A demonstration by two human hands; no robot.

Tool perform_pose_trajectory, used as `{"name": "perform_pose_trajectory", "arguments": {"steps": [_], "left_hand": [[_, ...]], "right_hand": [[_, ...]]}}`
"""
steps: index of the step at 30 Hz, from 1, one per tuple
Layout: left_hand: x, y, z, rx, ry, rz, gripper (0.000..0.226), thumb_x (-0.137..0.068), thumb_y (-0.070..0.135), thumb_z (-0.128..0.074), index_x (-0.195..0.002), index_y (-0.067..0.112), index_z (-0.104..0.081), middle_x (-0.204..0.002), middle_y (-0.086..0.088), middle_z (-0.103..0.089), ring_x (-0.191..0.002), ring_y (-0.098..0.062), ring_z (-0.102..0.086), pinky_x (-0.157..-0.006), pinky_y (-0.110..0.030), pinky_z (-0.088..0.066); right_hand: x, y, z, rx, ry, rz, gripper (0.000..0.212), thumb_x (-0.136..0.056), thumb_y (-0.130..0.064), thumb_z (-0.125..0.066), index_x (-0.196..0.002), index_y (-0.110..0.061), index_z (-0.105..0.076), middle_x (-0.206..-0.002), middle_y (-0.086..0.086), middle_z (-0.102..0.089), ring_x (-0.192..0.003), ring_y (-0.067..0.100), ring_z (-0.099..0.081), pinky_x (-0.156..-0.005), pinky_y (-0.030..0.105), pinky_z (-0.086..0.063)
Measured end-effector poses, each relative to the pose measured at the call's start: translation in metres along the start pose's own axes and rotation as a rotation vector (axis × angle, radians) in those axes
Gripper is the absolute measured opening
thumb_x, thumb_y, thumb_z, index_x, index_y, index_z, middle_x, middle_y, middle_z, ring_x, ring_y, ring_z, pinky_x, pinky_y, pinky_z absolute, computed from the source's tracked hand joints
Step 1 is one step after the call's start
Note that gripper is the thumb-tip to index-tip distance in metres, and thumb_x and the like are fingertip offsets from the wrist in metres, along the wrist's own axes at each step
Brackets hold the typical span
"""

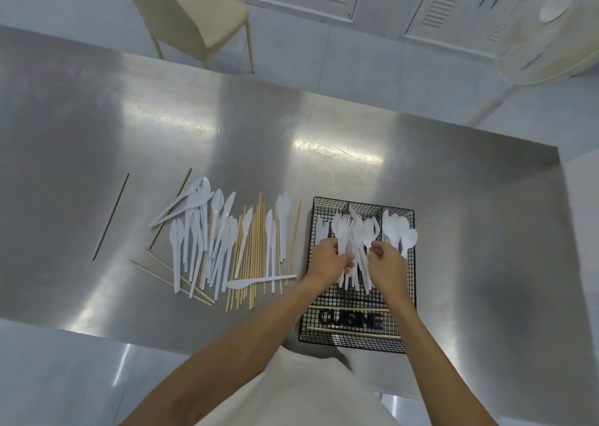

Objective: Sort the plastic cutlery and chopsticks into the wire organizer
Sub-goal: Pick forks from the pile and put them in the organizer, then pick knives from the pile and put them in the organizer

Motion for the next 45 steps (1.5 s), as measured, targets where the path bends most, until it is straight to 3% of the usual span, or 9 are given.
{"name": "perform_pose_trajectory", "arguments": {"steps": [4, 11, 16, 19, 24, 28, 34, 39, 45], "left_hand": [[-0.003, 0.014, -0.02, -0.146, -0.003, -0.02, 0.013, -0.09, 0.01, -0.072, -0.08, 0.01, -0.064, -0.077, -0.008, -0.07, -0.063, -0.014, -0.067, -0.055, -0.022, -0.054], [-0.01, 0.021, -0.034, -0.344, 0.044, -0.028, 0.037, -0.086, 0.019, -0.078, -0.068, 0.014, -0.046, -0.06, 0.0, -0.051, -0.049, -0.009, -0.047, -0.043, -0.02, -0.034], [-0.01, 0.028, -0.036, -0.483, 0.011, -0.059, 0.019, -0.088, 0.014, -0.073, -0.094, -0.001, -0.063, -0.088, -0.019, -0.071, -0.078, -0.032, -0.071, -0.06, -0.034, -0.057], [-0.006, 0.033, -0.035, -0.516, -0.001, -0.09, 0.022, -0.091, 0.019, -0.071, -0.093, -0.001, -0.062, -0.089, -0.019, -0.071, -0.079, -0.033, -0.07, -0.061, -0.033, -0.055], [0.002, 0.032, -0.02, -0.516, -0.015, -0.099, 0.021, -0.089, 0.013, -0.066, -0.074, 0.006, -0.053, -0.078, -0.017, -0.068, -0.066, -0.029, -0.062, -0.051, -0.029, -0.046], [0.013, 0.024, 0.015, -0.478, 0.027, -0.147, 0.019, -0.091, 0.021, -0.063, -0.087, 0.004, -0.071, -0.083, -0.011, -0.072, -0.075, -0.025, -0.069, -0.067, -0.036, -0.058], [0.029, -0.011, 0.091, -0.371, 0.142, -0.118, 0.02, -0.091, 0.027, -0.065, -0.104, 0.014, -0.072, -0.1, 0.0, -0.074, -0.089, -0.015, -0.069, -0.081, -0.032, -0.059], [0.044, -0.049, 0.165, -0.295, 0.247, -0.047, 0.013, -0.09, 0.03, -0.066, -0.096, 0.019, -0.071, -0.089, 0.008, -0.07, -0.085, -0.007, -0.066, -0.076, -0.025, -0.054], [0.07, -0.097, 0.253, -0.318, 0.441, 0.072, 0.008, -0.088, 0.026, -0.067, -0.092, 0.02, -0.068, -0.087, 0.007, -0.069, -0.081, -0.01, -0.065, -0.073, -0.028, -0.055]], "right_hand": [[0.011, 0.013, 0.013, -0.125, 0.005, -0.033, 0.03, -0.099, -0.009, -0.058, -0.128, -0.007, -0.066, -0.115, 0.008, -0.072, -0.103, 0.021, -0.07, -0.096, 0.042, -0.058], [0.028, 0.035, 0.017, -0.244, 0.014, -0.063, 0.021, -0.097, -0.011, -0.063, -0.116, -0.01, -0.07, -0.094, 0.0, -0.075, -0.086, 0.016, -0.074, -0.085, 0.035, -0.061], [0.036, 0.037, 0.017, -0.262, 0.021, -0.054, 0.019, -0.097, -0.012, -0.064, -0.115, -0.013, -0.071, -0.093, -0.002, -0.075, -0.083, 0.012, -0.074, -0.075, 0.022, -0.058], [0.038, 0.035, 0.016, -0.269, 0.028, -0.055, 0.017, -0.098, -0.012, -0.063, -0.112, -0.014, -0.071, -0.093, -0.002, -0.075, -0.083, 0.011, -0.075, -0.071, 0.018, -0.057], [0.043, 0.027, 0.01, -0.256, 0.044, -0.06, 0.015, -0.097, -0.012, -0.064, -0.11, -0.016, -0.07, -0.09, -0.001, -0.075, -0.08, 0.011, -0.075, -0.071, 0.021, -0.06], [0.048, 0.008, -0.01, -0.225, -0.015, -0.037, 0.016, -0.097, -0.015, -0.064, -0.112, -0.014, -0.069, -0.091, 0.001, -0.075, -0.079, 0.014, -0.075, -0.073, 0.031, -0.062], [0.06, -0.045, -0.064, -0.149, -0.143, 0.084, 0.013, -0.094, -0.016, -0.069, -0.107, -0.017, -0.07, -0.085, -0.002, -0.074, -0.076, 0.016, -0.073, -0.075, 0.039, -0.064], [0.079, -0.079, -0.119, 0.167, -0.245, 0.375, 0.019, -0.094, -0.02, -0.07, -0.112, -0.015, -0.072, -0.095, -0.002, -0.072, -0.084, 0.007, -0.066, -0.073, 0.018, -0.052], [0.103, -0.087, -0.18, 0.752, -0.365, 0.736, 0.019, -0.096, -0.018, -0.062, -0.113, -0.017, -0.07, -0.105, 0.003, -0.064, -0.099, 0.024, -0.055, -0.08, 0.036, -0.05]]}}
Point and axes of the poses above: each hand's wrist, its own x-axis away from the middle knuckle, its own z-axis out of the back of the hand, y = z × x, the point moved 3 cm from there along -x, towards the middle knuckle
